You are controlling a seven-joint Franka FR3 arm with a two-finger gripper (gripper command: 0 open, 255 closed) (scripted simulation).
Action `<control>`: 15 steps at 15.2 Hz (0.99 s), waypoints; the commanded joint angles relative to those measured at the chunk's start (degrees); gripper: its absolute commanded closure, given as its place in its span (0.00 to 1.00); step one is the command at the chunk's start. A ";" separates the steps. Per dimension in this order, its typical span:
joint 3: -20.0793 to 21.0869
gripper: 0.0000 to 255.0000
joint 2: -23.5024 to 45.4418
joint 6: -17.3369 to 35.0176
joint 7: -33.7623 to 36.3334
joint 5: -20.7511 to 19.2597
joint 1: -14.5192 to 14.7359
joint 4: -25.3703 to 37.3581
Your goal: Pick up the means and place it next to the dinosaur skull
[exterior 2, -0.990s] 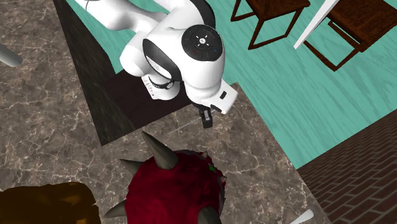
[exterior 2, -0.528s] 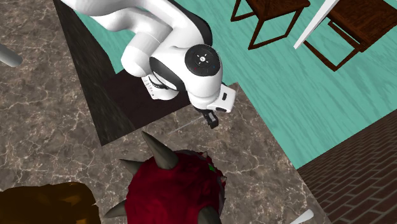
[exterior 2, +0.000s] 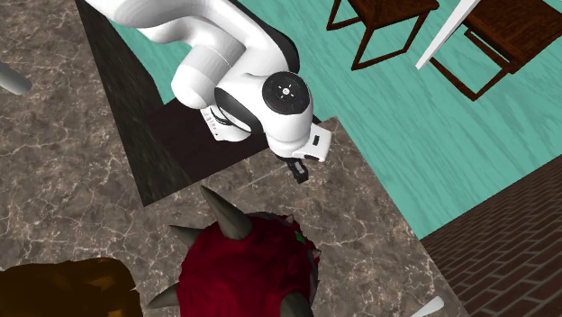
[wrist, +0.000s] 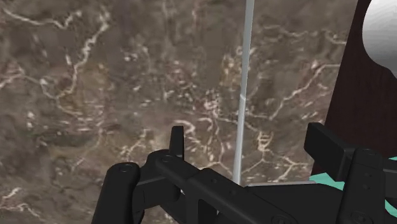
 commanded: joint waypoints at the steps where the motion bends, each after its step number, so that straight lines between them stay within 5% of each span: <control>1: -0.01 0.00 0.01 0.04 0.00 -0.01 0.00 -0.02; 2: 0.00 0.00 0.01 0.02 0.00 0.00 0.00 -0.01; 3: 0.00 1.00 0.01 0.02 0.00 0.00 0.00 -0.01; 15: 0.97 1.00 -1.85 -3.25 0.03 0.90 0.23 1.47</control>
